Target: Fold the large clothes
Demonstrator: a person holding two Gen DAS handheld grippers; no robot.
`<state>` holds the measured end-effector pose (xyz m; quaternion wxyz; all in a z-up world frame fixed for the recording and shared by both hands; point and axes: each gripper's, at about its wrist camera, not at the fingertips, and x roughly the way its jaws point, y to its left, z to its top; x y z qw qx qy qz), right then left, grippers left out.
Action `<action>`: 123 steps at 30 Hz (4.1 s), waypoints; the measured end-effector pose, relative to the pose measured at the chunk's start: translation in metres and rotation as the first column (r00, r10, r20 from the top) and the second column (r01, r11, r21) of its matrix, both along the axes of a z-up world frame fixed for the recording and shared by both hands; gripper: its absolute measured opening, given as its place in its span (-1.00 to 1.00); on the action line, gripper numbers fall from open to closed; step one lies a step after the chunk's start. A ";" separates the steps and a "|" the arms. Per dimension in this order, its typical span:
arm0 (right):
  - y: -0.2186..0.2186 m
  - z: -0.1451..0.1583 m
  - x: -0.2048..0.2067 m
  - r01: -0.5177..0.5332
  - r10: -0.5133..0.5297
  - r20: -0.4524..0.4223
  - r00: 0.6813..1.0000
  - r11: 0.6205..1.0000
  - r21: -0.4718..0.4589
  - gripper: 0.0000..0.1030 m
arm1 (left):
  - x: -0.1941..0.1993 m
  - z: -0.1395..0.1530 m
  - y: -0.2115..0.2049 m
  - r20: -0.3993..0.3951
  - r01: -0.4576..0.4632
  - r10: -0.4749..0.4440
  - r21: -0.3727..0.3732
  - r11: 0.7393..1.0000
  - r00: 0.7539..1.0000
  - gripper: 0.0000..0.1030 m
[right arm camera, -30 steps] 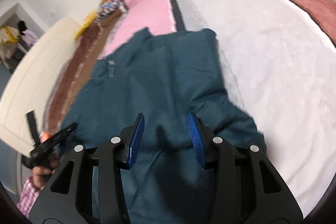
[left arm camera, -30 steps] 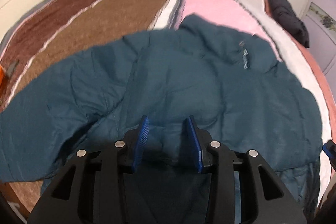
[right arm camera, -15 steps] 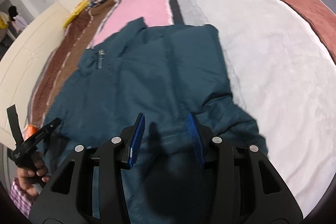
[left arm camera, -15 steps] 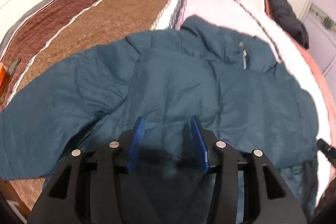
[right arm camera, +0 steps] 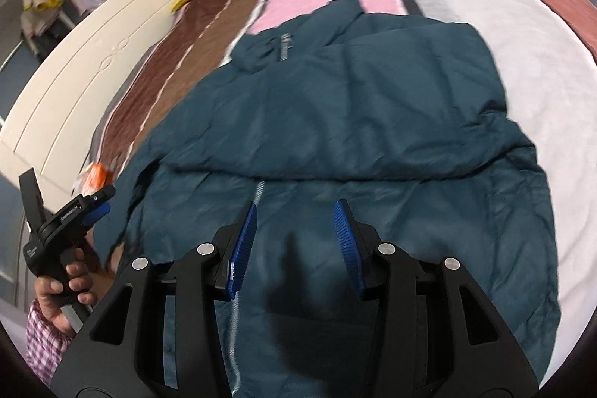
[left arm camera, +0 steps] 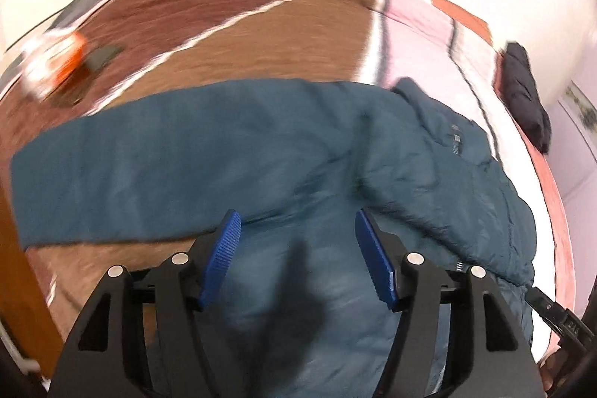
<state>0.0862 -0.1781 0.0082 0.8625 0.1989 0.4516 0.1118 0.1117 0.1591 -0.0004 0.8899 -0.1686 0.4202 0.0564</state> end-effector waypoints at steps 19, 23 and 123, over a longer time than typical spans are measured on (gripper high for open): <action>0.064 0.006 -0.010 -0.115 0.115 -0.005 0.993 0.993 -0.042 -0.13 | -0.075 -0.075 0.179 -0.133 -0.436 0.429 -0.484 0.759 0.893 0.24; 0.068 0.003 -0.007 -0.120 0.120 -0.016 0.993 0.992 -0.048 -0.13 | -0.065 -0.085 0.185 -0.133 -0.448 0.448 -0.518 0.729 0.884 0.24; 0.243 -0.051 0.030 -0.134 0.596 0.117 0.795 0.361 -0.923 -0.45 | -0.058 -0.007 -0.006 0.097 0.243 -0.227 -0.198 0.950 0.969 0.32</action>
